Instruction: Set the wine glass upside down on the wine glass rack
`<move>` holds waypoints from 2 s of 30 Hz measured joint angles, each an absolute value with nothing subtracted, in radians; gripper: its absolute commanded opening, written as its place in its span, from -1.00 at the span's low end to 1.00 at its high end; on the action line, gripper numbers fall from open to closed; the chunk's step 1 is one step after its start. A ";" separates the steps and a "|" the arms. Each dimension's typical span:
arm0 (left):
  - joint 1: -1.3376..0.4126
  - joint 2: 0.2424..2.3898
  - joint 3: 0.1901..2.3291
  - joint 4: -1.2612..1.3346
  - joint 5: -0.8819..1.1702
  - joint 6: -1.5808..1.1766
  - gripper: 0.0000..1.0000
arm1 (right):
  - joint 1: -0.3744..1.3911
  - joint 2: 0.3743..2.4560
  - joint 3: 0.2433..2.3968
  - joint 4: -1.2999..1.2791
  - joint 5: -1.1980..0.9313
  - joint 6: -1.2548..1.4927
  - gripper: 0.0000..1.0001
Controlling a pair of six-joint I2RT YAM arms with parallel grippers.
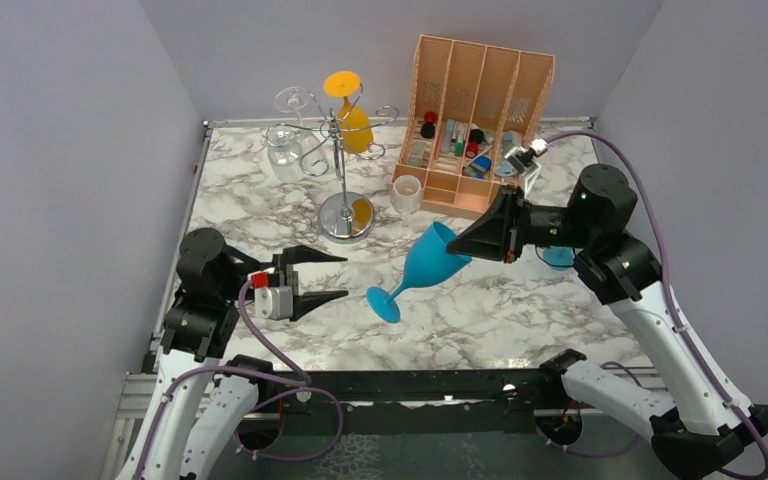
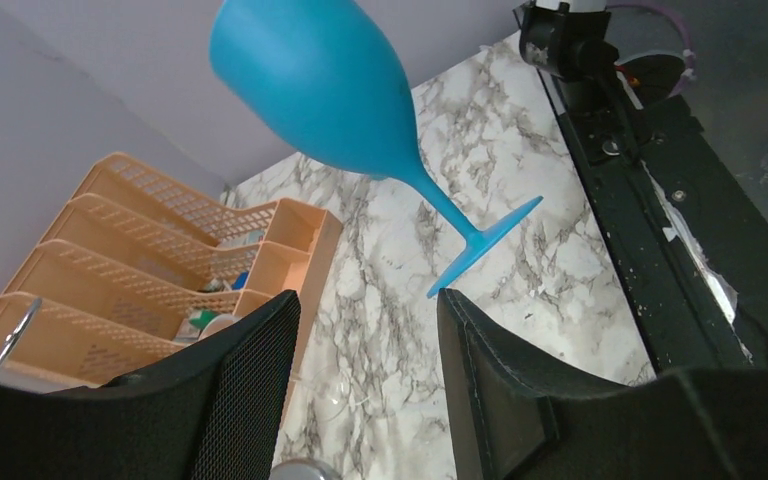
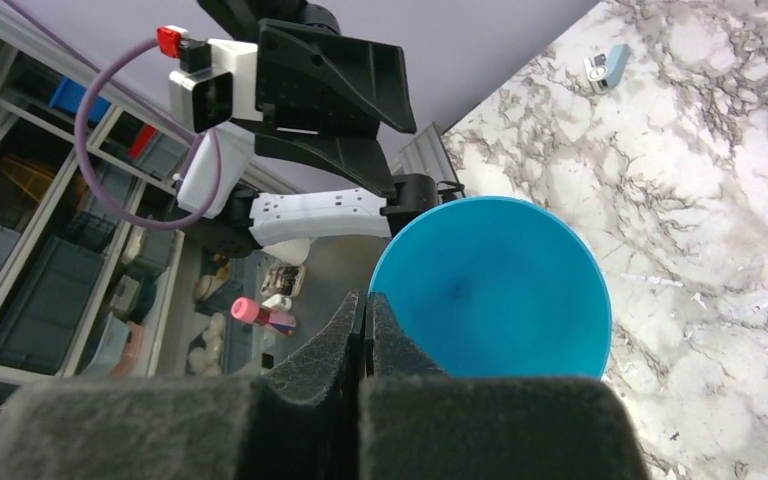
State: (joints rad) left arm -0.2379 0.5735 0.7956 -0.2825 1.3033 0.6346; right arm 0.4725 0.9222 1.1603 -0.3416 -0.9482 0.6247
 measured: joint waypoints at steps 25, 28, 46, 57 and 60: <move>-0.425 0.817 0.736 -0.285 1.424 0.817 0.11 | 0.472 0.969 1.143 -0.194 -0.990 0.715 -0.98; -0.490 0.844 0.736 -0.286 1.382 0.836 -0.17 | 0.472 0.969 1.132 -0.194 -0.989 0.715 -0.98; -0.552 0.801 0.723 -0.273 1.253 0.768 -1.00 | 0.460 1.001 1.125 -0.250 -0.871 0.614 -0.07; -0.545 0.764 0.684 -0.216 1.126 0.671 -1.00 | 0.471 0.952 1.209 -0.407 -0.794 0.496 1.00; -0.545 0.768 0.684 -0.197 1.097 0.604 -1.00 | 0.471 0.930 1.209 -0.418 -0.785 0.476 0.99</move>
